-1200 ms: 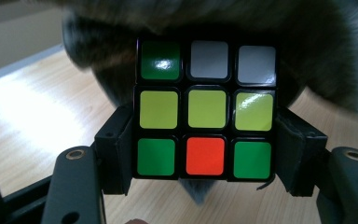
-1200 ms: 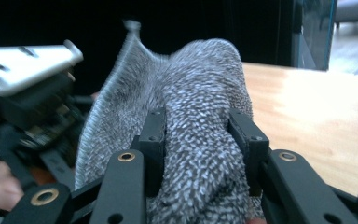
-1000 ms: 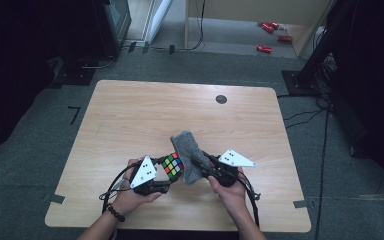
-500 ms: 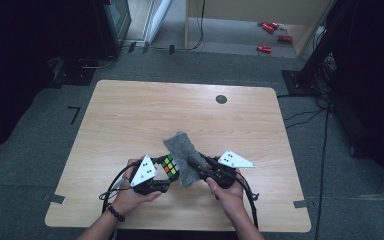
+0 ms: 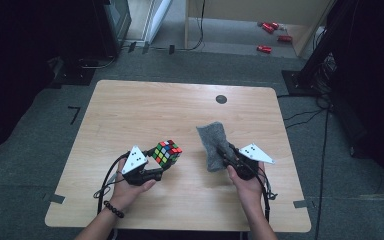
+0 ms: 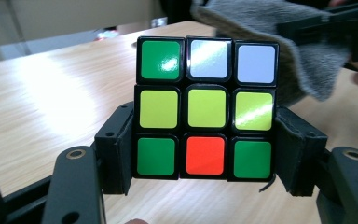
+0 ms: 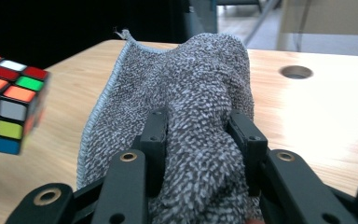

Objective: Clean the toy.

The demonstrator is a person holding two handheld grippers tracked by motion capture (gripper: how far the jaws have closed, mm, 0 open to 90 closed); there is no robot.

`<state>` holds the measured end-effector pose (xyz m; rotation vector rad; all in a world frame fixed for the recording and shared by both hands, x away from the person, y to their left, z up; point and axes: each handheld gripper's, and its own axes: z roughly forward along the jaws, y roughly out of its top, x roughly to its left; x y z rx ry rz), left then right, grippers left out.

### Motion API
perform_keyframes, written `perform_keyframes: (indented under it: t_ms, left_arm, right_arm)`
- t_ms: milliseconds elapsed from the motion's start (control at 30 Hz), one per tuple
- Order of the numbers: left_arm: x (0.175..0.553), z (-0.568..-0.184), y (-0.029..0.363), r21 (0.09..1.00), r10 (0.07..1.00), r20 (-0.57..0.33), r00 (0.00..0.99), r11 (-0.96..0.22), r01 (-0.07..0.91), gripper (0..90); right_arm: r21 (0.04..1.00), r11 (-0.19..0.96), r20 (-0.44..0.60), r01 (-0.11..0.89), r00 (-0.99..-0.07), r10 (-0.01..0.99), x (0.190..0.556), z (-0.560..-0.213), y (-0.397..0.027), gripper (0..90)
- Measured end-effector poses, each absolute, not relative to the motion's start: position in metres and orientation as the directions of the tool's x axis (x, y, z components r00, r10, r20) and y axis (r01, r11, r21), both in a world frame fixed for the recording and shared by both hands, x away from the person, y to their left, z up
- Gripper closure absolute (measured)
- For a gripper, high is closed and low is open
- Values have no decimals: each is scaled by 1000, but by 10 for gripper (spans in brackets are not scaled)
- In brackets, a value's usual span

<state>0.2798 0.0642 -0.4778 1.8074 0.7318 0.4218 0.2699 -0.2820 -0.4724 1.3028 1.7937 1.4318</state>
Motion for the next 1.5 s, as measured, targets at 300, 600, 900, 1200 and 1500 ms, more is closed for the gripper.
perform_keyframes:
  t_ms: [300, 600, 900, 1200, 1500]
  left_arm:
    - [291, -487, 66, 900, 729, -109, 676, -216, 378, 342]
    - [295, -492, 65, 879, 746, -111, 657, -235, 416, 341]
    - [297, -495, 64, 864, 754, -114, 646, -246, 439, 341]
    - [300, -499, 63, 850, 758, -121, 641, -254, 461, 340]
    - [301, -501, 60, 840, 759, -123, 640, -263, 474, 340]
  right_arm:
    - [906, 42, 113, 421, -336, 935, 278, -482, -299, 622]
    - [886, 56, 112, 460, -329, 938, 282, -489, -300, 617]
    - [868, 90, 99, 489, -348, 932, 284, -497, -295, 562]
    - [863, 102, 95, 495, -357, 929, 285, -500, -292, 528]
    - [863, 104, 94, 494, -361, 928, 285, -501, -291, 527]
